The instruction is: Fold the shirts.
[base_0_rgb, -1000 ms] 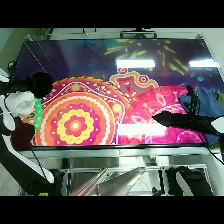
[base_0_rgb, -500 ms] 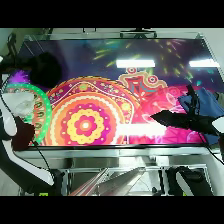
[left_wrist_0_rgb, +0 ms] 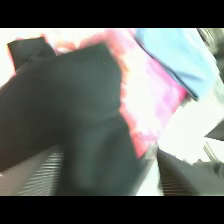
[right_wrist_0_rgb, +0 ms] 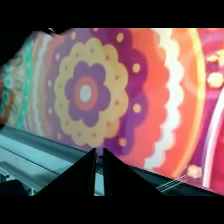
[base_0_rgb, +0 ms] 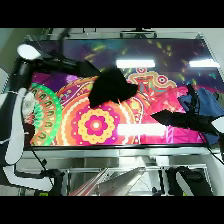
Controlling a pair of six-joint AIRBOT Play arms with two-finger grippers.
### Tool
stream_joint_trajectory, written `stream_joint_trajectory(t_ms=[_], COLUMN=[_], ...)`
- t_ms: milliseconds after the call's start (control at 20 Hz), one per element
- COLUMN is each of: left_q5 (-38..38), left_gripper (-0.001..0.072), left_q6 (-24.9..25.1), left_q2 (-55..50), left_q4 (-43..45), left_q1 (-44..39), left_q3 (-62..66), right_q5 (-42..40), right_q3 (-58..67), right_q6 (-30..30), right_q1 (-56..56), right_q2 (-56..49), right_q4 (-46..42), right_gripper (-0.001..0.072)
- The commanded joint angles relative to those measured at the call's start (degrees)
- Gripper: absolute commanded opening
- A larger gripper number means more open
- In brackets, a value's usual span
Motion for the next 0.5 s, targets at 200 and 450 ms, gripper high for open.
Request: stream_joint_trajectory(t_ms=[200,450], left_q5=[-9.9,-13.0], left_gripper=[0.072,0.0716], left_q6=[-4.5,-1.9], left_q2=[0.9,3.4], left_q4=[-0.4,-0.4], left_q1=[1.9,3.5], left_q3=[-4.1,-27.6], right_q5=[-1.0,-5.7], right_q3=[0.0,0.0], right_q6=[-2.8,-5.4], right_q1=[-0.5,-4.4], right_q2=[-2.3,-10.4], right_q4=[-1.7,-9.9], right_gripper=[0.0439,0.0439])
